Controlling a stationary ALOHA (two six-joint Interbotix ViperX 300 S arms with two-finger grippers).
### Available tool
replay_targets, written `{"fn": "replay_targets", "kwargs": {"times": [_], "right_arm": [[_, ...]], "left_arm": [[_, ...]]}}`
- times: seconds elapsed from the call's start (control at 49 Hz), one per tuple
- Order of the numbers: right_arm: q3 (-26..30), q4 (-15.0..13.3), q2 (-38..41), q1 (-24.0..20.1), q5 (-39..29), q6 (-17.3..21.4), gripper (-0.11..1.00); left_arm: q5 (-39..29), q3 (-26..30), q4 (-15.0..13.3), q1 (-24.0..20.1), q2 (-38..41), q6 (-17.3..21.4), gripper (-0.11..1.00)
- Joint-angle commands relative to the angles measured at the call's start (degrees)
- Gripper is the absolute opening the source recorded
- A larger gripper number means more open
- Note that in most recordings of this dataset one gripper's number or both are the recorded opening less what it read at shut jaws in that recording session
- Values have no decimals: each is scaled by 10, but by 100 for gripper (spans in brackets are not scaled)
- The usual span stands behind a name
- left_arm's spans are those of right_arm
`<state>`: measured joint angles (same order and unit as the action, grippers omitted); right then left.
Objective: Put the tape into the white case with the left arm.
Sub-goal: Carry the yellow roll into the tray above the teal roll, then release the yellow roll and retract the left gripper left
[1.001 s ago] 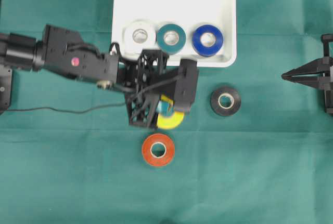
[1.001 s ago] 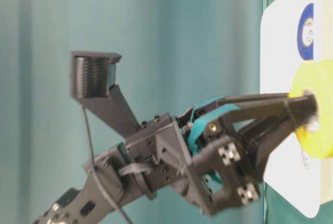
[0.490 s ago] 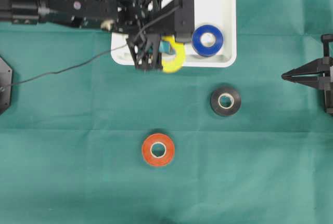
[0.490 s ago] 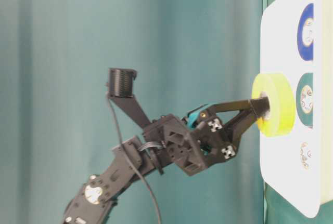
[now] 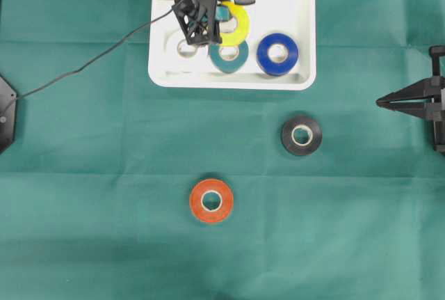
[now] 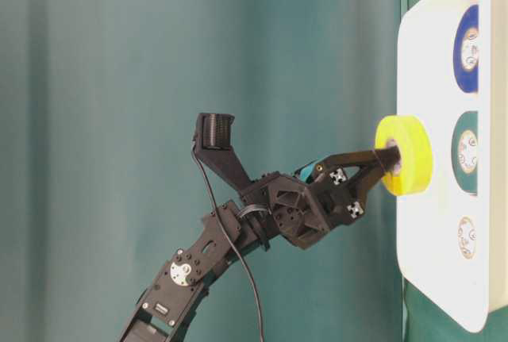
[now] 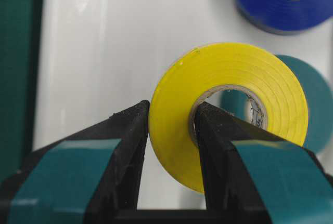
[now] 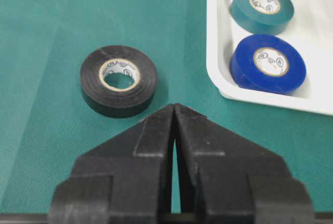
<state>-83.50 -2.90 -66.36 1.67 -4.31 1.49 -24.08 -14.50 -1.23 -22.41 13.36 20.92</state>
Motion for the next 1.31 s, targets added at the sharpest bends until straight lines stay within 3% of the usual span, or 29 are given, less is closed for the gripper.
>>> {"fn": "replay_targets", "kwargs": {"times": [0.0,0.368,0.551,0.613,0.96,1.287], "right_arm": [[6,-1,4,0,4,1,-9],[6,-1,4,0,5,1,-9],[6,-1,4,0,5,1,-9],[6,-1,4,1,5,1,-9],[6,-1,4,0,4,1,-9],[6,-1,4,1,5,1,-9]], "left_arm": [[5,22,0,-6,-7,5,25],[5,32,0,-12,6,14,28],[5,25,0,-11,3,13,80],[5,21,0,-11,0,13,90],[5,-4,0,0,-33,11,86],[5,-87,-1,32,-120,9,86]]}}
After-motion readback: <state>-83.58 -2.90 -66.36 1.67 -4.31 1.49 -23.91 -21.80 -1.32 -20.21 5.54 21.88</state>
